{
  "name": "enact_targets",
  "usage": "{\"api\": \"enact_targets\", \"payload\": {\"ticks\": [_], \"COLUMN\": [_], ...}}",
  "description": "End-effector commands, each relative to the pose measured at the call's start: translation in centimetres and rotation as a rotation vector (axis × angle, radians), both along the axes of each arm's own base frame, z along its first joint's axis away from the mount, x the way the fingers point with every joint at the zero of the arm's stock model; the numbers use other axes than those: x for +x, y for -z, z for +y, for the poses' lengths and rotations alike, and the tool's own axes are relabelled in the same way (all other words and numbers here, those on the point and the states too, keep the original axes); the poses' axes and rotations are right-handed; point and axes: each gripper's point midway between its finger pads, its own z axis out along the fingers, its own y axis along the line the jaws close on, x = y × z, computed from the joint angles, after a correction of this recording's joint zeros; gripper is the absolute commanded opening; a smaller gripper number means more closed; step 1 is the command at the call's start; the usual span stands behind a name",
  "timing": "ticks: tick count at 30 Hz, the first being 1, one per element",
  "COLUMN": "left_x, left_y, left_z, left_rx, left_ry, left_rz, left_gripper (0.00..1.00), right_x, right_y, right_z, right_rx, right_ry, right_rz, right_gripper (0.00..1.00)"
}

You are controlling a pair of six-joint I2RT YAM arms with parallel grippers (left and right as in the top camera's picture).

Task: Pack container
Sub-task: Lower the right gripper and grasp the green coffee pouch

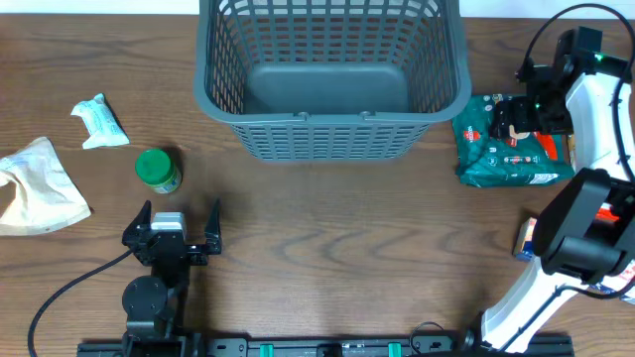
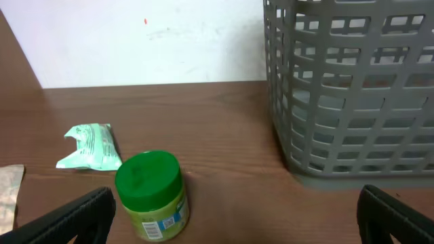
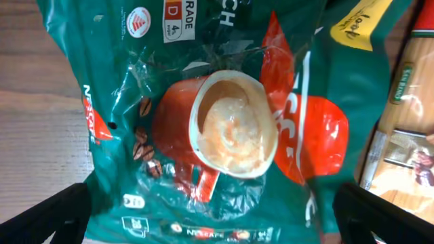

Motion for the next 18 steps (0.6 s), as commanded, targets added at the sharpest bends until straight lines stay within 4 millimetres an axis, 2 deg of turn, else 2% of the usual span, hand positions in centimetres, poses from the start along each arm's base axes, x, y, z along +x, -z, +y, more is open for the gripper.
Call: {"api": "enact_targets", "payload": {"ticks": [1,8,18], "left_x": [0.0,0.0,0.0], "left_y": [1.7,1.7,1.7], "left_z": [0.2,0.2,0.2], "left_rx": [0.013,0.013,0.013], "left_ry": [-0.009,-0.009,-0.009], "left_rz": [0.038,0.038,0.038], "left_gripper": [0.99,0.99,0.98], "right_x": [-0.2,-0.2,-0.5], "right_y": [2.3,6.2,10.1], "right_z": [0.2,0.7,1.1], "right_rx": [0.032,0.063,0.090], "right_ry": [0.023,0.031,0.086], "right_rz": [0.045,0.120,0.189], "right_gripper": [0.99,0.99,0.99]}}
